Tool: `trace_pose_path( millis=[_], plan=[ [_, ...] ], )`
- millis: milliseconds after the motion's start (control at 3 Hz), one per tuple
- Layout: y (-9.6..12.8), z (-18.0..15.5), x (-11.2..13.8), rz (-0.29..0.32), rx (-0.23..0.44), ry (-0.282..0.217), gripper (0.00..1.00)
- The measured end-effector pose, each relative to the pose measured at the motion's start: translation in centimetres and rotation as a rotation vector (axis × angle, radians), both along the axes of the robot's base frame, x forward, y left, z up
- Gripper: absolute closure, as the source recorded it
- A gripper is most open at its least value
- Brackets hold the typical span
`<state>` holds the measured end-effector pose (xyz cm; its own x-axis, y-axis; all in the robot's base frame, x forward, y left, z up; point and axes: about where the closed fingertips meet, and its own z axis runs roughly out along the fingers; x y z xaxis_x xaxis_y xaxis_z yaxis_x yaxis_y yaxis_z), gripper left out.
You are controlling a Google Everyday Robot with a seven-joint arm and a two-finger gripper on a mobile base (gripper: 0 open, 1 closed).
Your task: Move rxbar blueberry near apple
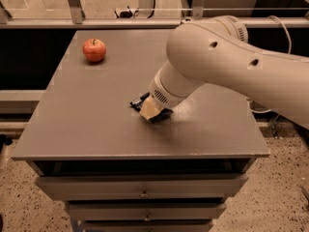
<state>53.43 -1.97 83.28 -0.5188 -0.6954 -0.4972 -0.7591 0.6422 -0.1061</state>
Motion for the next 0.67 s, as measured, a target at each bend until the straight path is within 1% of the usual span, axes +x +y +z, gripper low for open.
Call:
trace_pose_path(
  millis=[333,667],
  plan=[
    [-0.7,0.2,0.5,-0.005,-0.015,-0.013,0.93],
    [-0.8,1.8,2.3,0.023,-0.044,-0.056,1.00]
  ],
)
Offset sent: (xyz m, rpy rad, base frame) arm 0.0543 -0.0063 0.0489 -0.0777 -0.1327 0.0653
